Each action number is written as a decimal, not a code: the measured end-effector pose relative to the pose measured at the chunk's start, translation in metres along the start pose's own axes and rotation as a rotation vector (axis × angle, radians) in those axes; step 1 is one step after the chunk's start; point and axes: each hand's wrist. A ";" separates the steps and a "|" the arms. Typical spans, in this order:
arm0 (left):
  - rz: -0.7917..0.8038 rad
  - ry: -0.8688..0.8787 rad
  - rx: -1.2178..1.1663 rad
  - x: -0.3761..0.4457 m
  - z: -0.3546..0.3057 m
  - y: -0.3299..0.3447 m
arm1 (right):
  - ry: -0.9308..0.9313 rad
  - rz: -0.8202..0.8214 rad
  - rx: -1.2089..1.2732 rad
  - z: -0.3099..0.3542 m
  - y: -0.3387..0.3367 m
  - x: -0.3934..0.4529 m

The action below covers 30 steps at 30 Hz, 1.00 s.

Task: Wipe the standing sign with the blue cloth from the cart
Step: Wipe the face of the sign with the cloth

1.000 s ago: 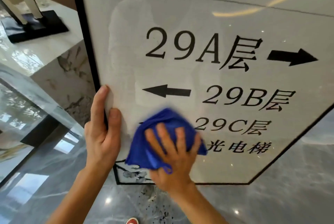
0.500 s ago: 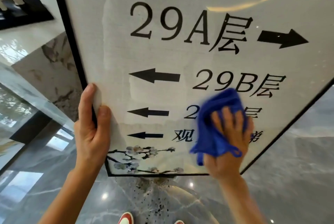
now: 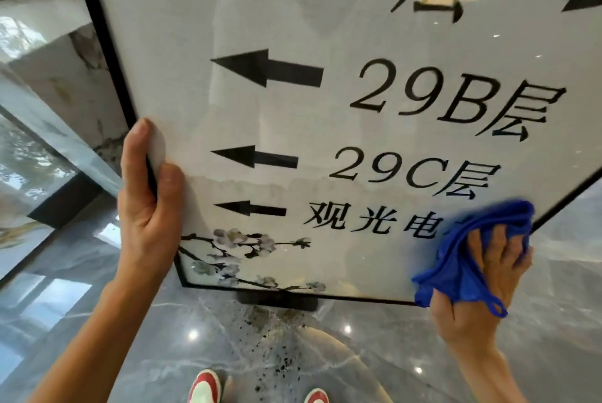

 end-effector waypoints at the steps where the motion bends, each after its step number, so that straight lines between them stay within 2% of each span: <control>1: -0.001 0.011 -0.010 0.000 0.001 0.000 | 0.018 -0.011 -0.004 0.000 0.004 -0.003; 4: 0.013 0.041 -0.038 0.001 0.006 0.002 | 0.087 -0.049 0.042 0.007 0.019 -0.015; 6: 0.027 0.063 -0.046 0.000 0.007 0.002 | 0.227 -0.051 0.089 0.010 0.031 -0.018; 9: 0.052 0.116 -0.116 -0.002 0.011 0.002 | 0.534 0.313 -0.001 0.015 0.048 -0.007; 10: 0.064 0.123 -0.148 -0.002 0.013 0.001 | 0.588 0.379 -0.020 0.022 0.055 -0.008; 11: 0.081 0.123 -0.172 -0.001 0.015 0.000 | 0.586 0.368 -0.036 0.039 0.063 -0.009; 13: 0.117 0.131 -0.192 0.000 0.014 -0.002 | 0.454 0.277 -0.075 0.089 0.073 -0.012; 15: 0.143 0.150 -0.231 0.002 0.011 -0.001 | 0.213 -0.069 -0.072 0.148 0.088 -0.028; 16: 0.152 0.169 -0.256 0.001 0.012 -0.001 | 0.105 -0.170 -0.039 0.172 0.095 -0.037; 17: 0.163 0.189 -0.274 0.001 0.012 0.000 | 0.037 -0.200 0.019 0.195 0.105 -0.045; 19: 0.176 0.211 -0.289 0.002 0.016 0.002 | -0.059 -0.162 0.094 0.213 0.125 -0.057; 23: 0.151 0.185 -0.298 0.003 0.031 0.003 | -0.302 0.004 0.022 0.243 0.153 -0.082; 26: 0.161 0.076 -0.356 0.004 0.045 0.000 | -0.392 0.029 0.057 0.253 0.152 -0.090; 30: 0.131 -0.116 -0.376 0.000 0.055 -0.006 | -0.452 -0.005 0.025 0.228 0.138 -0.087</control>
Point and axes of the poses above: each hand's wrist, its own x-axis towards the middle knuckle, its own y-axis out of the palm, z = x × y, and after that the axes turned 1 degree about -z, right-handed
